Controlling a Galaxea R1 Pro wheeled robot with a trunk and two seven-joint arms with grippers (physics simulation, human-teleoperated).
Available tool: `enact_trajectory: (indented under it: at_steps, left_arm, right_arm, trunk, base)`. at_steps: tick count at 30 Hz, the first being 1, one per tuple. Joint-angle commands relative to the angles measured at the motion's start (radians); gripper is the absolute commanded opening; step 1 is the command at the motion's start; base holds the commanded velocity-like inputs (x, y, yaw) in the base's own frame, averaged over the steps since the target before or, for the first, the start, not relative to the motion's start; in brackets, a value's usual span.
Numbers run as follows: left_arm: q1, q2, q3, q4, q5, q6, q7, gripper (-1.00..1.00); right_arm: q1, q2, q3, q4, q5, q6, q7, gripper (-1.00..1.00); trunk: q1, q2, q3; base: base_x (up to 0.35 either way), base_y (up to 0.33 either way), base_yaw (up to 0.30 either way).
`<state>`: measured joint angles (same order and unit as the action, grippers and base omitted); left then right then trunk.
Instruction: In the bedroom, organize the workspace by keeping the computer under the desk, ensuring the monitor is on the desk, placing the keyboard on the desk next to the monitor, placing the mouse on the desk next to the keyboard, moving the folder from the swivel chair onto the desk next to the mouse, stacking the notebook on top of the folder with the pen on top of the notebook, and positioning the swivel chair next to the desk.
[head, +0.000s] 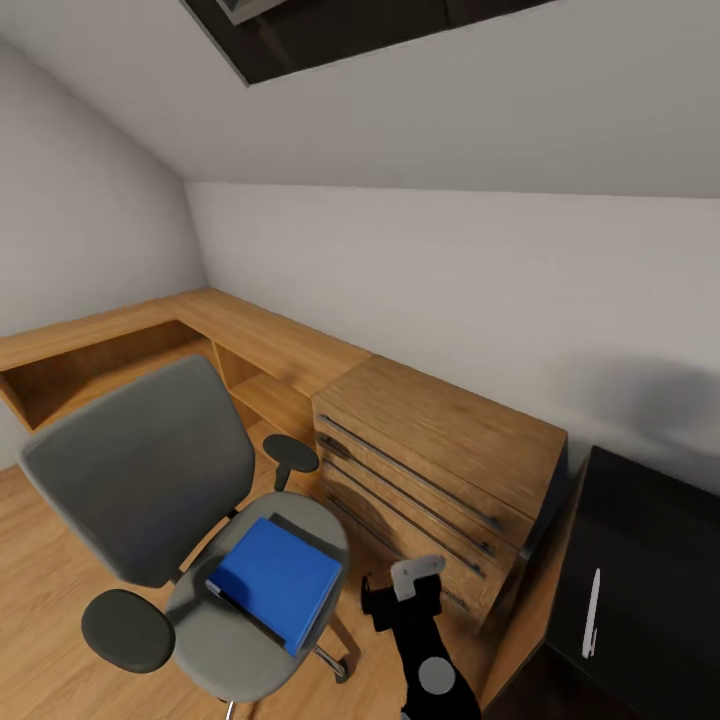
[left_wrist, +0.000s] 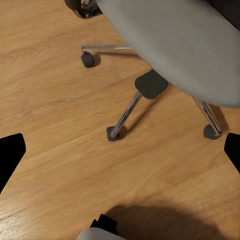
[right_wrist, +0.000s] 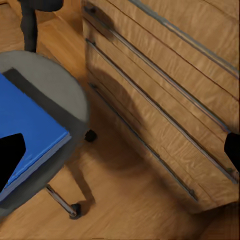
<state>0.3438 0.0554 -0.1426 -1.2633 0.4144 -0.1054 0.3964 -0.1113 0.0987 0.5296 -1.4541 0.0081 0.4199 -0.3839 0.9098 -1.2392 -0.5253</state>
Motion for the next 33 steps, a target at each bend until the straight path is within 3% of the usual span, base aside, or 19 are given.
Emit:
enact_trajectory:
  at_steps: [1,4,5,8,10,11,13,14,16,20,23,30,33]
  left_arm:
    - [0.000,0.001,-0.003,-0.001,0.011,-0.007,0.006,1.00]
    - [0.000,0.001,-0.003,-0.002,0.011,-0.007,0.006,1.00]
    - [0.000,0.001,-0.003,-0.002,0.011,-0.007,0.006,1.00]
    - [0.000,0.001,-0.003,-0.002,0.011,-0.007,0.005,1.00]
    - [0.000,0.001,-0.003,-0.002,0.011,-0.007,0.005,1.00]
    - [0.000,0.001,-0.003,-0.002,0.011,-0.007,0.005,1.00]
    - [0.000,0.001,-0.003,-0.002,0.011,-0.007,0.004,1.00]
    - [0.000,0.001,-0.003,-0.002,0.011,-0.019,0.004,1.00]
    - [0.000,0.001,-0.003,-0.002,0.010,-0.043,0.003,1.00]
    - [0.000,0.002,-0.004,-0.001,0.009,-0.076,0.001,1.00]
    - [0.000,0.003,-0.004,0.000,0.009,-0.086,0.001,1.00]
    - [0.000,0.003,-0.004,0.003,0.010,-0.089,0.002,1.00]
    - [0.000,0.003,-0.004,0.005,0.010,-0.089,0.003,1.00]
  right_arm:
    - [-0.001,0.002,-0.027,-0.012,-0.019,0.032,-0.002,1.00]
    - [-0.002,0.005,-0.073,-0.024,-0.096,0.084,0.007,1.00]
    - [-0.004,0.003,-0.110,-0.030,-0.189,0.121,0.011,1.00]
    - [-0.007,0.002,-0.152,-0.031,-0.251,0.153,0.013,1.00]
    - [-0.011,0.002,-0.223,-0.031,-0.323,0.205,0.015,1.00]
    - [-0.012,0.001,-0.238,-0.032,-0.341,0.216,0.015,1.00]
    - [-0.015,-0.001,-0.278,-0.046,-0.409,0.243,0.021,1.00]
    - [-0.016,-0.007,-0.297,-0.087,-0.481,0.257,0.045,1.00]
    - [-0.016,-0.018,-0.305,-0.103,-0.531,0.261,0.064,1.00]
    - [-0.016,-0.026,-0.308,-0.109,-0.592,0.261,0.075,1.00]
    - [-0.016,-0.025,-0.306,-0.106,-0.614,0.259,0.076,1.00]
    - [-0.016,-0.022,-0.296,-0.076,-0.605,0.234,0.073,1.00]
    - [-0.016,-0.022,-0.278,-0.066,-0.577,0.209,0.073,1.00]
  trunk:
    - [0.000,-0.001,-0.001]
    - [0.000,-0.001,-0.001]
    - [0.000,-0.001,-0.001]
    - [0.000,-0.001,-0.001]
    - [0.000,-0.001,-0.001]
    - [0.000,-0.001,-0.001]
    - [0.000,-0.001,-0.001]
    - [0.000,-0.001,-0.001]
    - [0.000,-0.001,-0.001]
    - [0.000,-0.001,-0.001]
    - [0.000,-0.001,-0.001]
    - [0.000,-0.001,-0.001]
    - [0.000,-0.001,-0.001]
  base:
    - [0.000,0.000,0.000]
    - [0.000,0.000,0.000]
    - [0.000,0.000,0.000]
    - [0.000,0.000,0.000]
    - [0.000,0.000,0.000]
    - [0.000,0.000,0.000]
    - [0.000,0.000,0.000]
    - [0.000,0.000,0.000]
    - [0.000,0.000,0.000]
    - [0.000,0.000,0.059]
    - [0.000,0.000,0.220]
    - [0.000,0.000,0.274]
    - [0.000,0.000,0.285]
